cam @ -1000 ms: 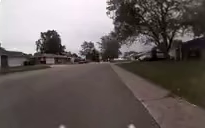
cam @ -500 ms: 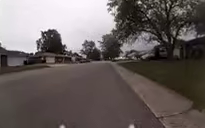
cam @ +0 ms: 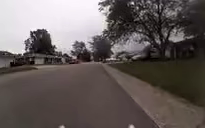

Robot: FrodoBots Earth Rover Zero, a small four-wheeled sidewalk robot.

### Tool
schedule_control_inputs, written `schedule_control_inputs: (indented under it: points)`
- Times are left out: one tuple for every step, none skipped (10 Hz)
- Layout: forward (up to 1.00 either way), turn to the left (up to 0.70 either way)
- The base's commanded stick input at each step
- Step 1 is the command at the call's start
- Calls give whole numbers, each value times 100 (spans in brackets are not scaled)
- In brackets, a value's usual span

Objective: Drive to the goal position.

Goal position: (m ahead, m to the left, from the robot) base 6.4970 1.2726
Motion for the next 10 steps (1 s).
schedule_control_inputs:
  points:
    - [100,0]
    - [100,0]
    - [100,0]
    - [100,-2]
    - [100,-4]
    - [100,-4]
    - [100,-23]
    - [100,-37]
    - [100,-39]
    - [100,-40]
